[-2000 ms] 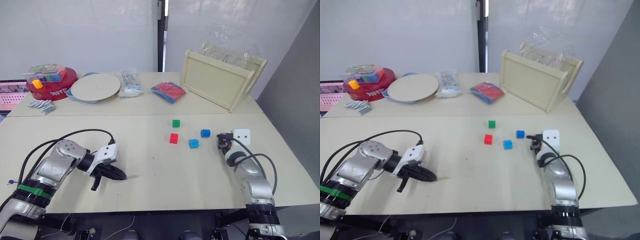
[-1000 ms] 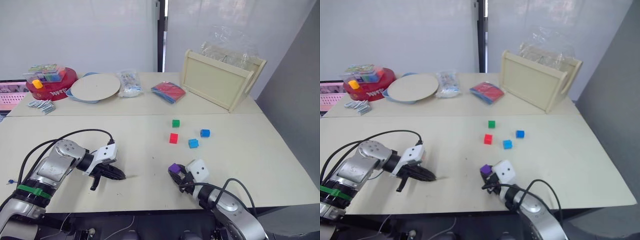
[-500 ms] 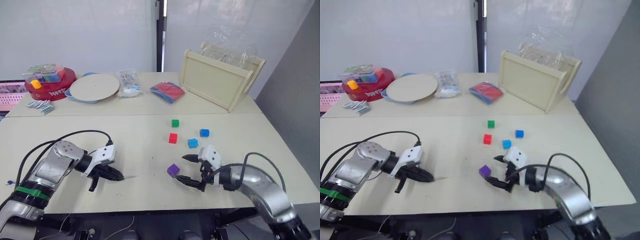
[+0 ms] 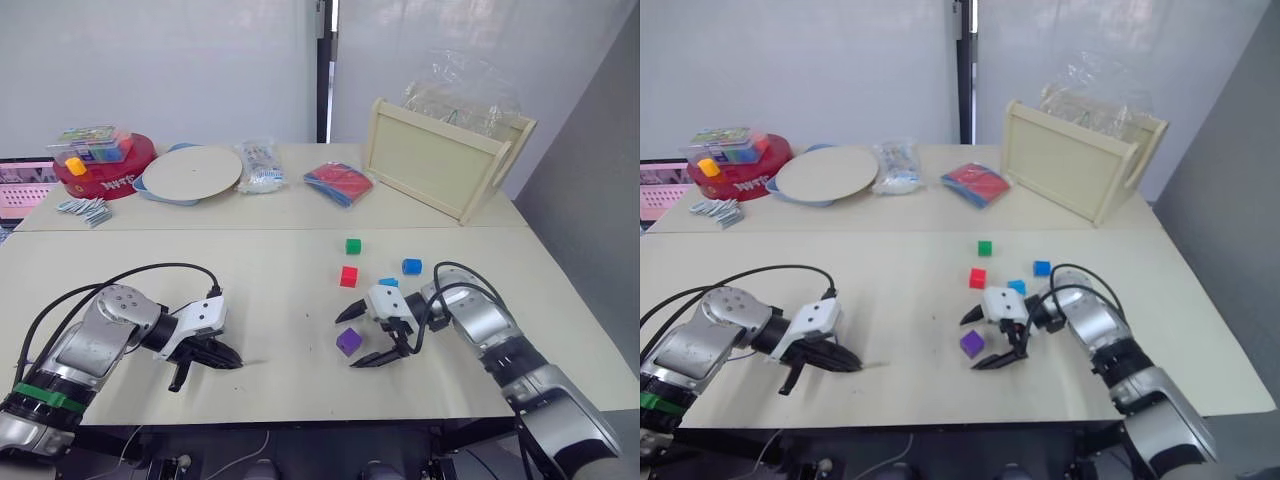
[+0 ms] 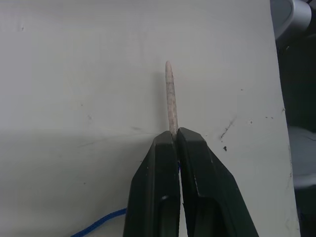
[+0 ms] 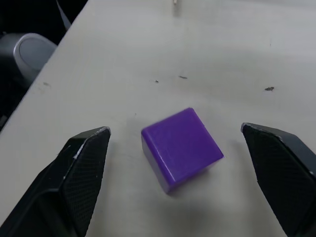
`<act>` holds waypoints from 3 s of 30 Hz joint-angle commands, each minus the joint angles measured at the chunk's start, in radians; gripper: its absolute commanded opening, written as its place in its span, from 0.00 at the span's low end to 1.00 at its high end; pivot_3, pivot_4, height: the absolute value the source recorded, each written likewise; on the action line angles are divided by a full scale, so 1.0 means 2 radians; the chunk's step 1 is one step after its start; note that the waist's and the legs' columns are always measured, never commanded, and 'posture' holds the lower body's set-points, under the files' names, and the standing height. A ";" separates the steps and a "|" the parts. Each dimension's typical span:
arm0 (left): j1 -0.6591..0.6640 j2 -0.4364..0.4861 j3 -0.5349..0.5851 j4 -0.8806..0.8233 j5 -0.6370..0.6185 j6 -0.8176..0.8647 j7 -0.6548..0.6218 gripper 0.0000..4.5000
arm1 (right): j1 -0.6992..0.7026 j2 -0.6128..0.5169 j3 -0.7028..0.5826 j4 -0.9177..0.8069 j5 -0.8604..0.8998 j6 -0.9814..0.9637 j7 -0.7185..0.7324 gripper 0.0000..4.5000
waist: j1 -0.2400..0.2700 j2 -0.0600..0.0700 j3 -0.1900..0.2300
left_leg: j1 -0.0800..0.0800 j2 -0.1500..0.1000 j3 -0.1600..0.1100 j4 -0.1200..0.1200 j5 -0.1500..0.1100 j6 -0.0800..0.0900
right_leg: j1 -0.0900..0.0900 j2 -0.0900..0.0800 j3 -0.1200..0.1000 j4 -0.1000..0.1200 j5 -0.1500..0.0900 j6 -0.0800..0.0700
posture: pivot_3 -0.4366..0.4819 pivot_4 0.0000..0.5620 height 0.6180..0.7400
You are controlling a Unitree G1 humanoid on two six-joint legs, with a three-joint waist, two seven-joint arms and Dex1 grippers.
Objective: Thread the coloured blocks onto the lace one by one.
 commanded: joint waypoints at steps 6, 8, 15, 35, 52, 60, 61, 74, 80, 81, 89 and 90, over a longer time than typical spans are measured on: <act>0.009 0.012 0.021 -0.024 -0.014 0.007 0.005 0.00 | 0.001 0.015 -0.023 0.010 0.009 -0.014 0.025 0.67 | 0.000 0.000 0.000 | 0.000 0.000 0.000 0.000 0.000 0.000 | 0.000 0.000 0.000 0.000 0.000 0.000 | 0.48 0.27 1.00; 0.010 0.012 0.021 -0.027 -0.014 0.008 0.006 0.00 | 0.015 0.015 -0.030 -0.009 0.014 0.001 0.017 0.51 | 0.000 0.000 0.000 | 0.000 0.000 0.000 0.000 0.000 0.000 | 0.000 0.000 0.000 0.000 0.000 0.000 | 0.48 0.27 1.00; 0.008 0.002 0.017 -0.039 -0.017 0.019 0.016 0.00 | 0.110 0.015 -0.066 -0.155 0.029 0.113 -0.082 0.27 | 0.001 0.000 0.000 | 0.000 0.000 0.000 0.000 0.000 0.000 | 0.000 0.000 0.000 0.001 0.000 0.000 | 0.48 0.27 1.00; -0.006 -0.097 -0.027 0.021 0.041 -0.113 0.080 0.22 | 0.233 0.032 -0.070 -0.322 0.016 0.238 -0.261 0.27 | 0.003 0.000 0.000 | 0.000 -0.001 0.000 0.000 0.000 0.000 | 0.001 0.000 0.000 0.000 0.000 0.000 | 0.48 0.27 1.00; 0.054 -0.115 0.039 0.110 -0.018 -0.209 0.077 0.51 | 0.221 0.040 -0.084 -0.314 0.032 0.234 -0.275 0.27 | 0.001 0.000 0.000 | 0.001 0.000 0.000 0.000 0.000 0.000 | 0.001 0.000 0.000 0.001 0.000 0.000 | 0.48 0.27 1.00; 0.078 -0.135 0.030 0.117 -0.018 -0.220 0.077 0.45 | 0.219 0.038 -0.090 -0.317 0.037 0.239 -0.275 0.27 | 0.002 0.000 0.000 | 0.001 0.000 0.000 0.000 0.000 0.000 | 0.001 0.000 0.000 0.001 0.000 0.000 | 0.48 0.27 1.00; 0.079 -0.135 0.029 0.121 -0.017 -0.224 0.075 0.39 | 0.220 0.038 -0.090 -0.318 0.038 0.240 -0.275 0.27 | 0.001 0.000 0.000 | 0.001 0.000 0.000 0.000 0.000 0.000 | 0.001 0.000 0.000 0.001 0.000 0.000 | 0.48 0.27 1.00; 0.055 -0.145 0.026 0.152 -0.023 -0.241 0.045 0.00 | 0.224 0.025 -0.071 -0.297 0.027 0.216 -0.256 0.27 | 0.001 0.000 0.000 | 0.002 0.000 0.000 0.000 0.000 0.000 | 0.001 0.000 0.000 0.001 0.000 0.000 | 0.48 0.27 1.00; 0.029 -0.119 0.030 0.102 -0.027 -0.191 0.041 0.00 | 0.228 0.028 -0.052 -0.288 0.012 0.188 -0.246 0.27 | 0.000 0.000 0.000 | 0.001 0.000 0.000 0.000 0.000 0.000 | 0.001 0.000 0.000 0.001 0.000 0.000 | 0.48 0.27 1.00; 0.027 -0.113 0.028 0.088 -0.030 -0.175 0.039 0.00 | 0.228 0.030 -0.050 -0.287 0.011 0.186 -0.245 0.27 | 0.000 0.000 0.000 | 0.001 0.000 0.000 0.000 0.000 0.000 | 0.001 0.000 0.000 0.001 0.000 0.000 | 0.48 0.27 1.00; 0.025 -0.100 0.023 0.018 -0.039 -0.110 0.047 0.00 | 0.224 0.034 -0.033 -0.276 0.014 0.180 -0.222 0.27 | -0.002 0.000 0.000 | 0.001 0.000 0.000 0.000 0.000 0.000 | 0.001 0.000 0.000 0.001 0.000 0.000 | 0.48 0.27 1.00; 0.025 -0.101 0.024 0.016 -0.040 -0.106 0.049 0.00 | 0.223 0.033 -0.031 -0.275 0.012 0.181 -0.220 0.27 | -0.002 0.000 0.000 | 0.001 0.000 0.000 0.000 0.000 0.000 | 0.001 0.000 0.000 0.001 0.000 0.000 | 0.48 0.27 1.00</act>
